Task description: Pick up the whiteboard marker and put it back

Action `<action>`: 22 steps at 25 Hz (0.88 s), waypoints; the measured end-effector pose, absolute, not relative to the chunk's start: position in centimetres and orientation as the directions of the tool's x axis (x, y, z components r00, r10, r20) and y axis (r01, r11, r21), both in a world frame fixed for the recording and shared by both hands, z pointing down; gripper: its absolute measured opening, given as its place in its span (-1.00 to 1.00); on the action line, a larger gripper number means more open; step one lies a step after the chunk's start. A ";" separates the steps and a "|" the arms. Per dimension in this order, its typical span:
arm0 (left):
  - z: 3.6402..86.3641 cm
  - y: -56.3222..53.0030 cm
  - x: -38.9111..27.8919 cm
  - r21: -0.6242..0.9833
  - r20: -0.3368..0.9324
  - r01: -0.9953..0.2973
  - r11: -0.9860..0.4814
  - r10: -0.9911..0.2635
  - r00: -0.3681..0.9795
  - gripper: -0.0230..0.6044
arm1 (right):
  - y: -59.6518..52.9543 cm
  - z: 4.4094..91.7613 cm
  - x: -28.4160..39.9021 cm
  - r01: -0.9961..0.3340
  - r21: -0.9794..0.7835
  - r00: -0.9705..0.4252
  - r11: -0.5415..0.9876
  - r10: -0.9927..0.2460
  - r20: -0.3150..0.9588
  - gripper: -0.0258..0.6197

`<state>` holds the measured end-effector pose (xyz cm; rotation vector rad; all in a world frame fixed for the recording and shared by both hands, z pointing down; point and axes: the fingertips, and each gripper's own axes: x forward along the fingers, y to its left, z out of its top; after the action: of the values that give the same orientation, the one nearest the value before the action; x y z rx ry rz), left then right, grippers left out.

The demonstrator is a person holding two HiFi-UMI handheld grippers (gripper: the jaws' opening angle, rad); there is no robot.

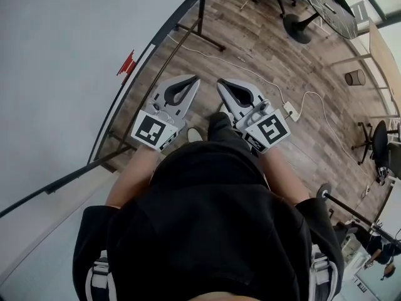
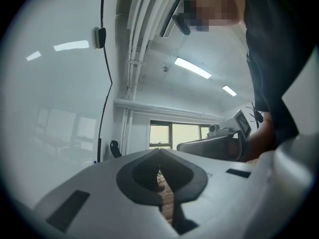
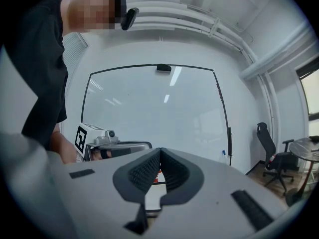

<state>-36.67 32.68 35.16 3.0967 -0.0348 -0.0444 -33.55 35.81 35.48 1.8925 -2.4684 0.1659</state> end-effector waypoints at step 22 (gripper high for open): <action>34.8 25.3 -23.0 0.023 0.031 -0.083 -0.996 -0.082 0.996 -0.92 | 27.2 35.1 -19.8 -0.935 -0.094 -0.349 0.343 -0.935 0.060 -0.92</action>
<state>-23.04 25.29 34.83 3.1145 -0.1289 0.0472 -19.82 27.20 35.14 1.7945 -2.5785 0.1759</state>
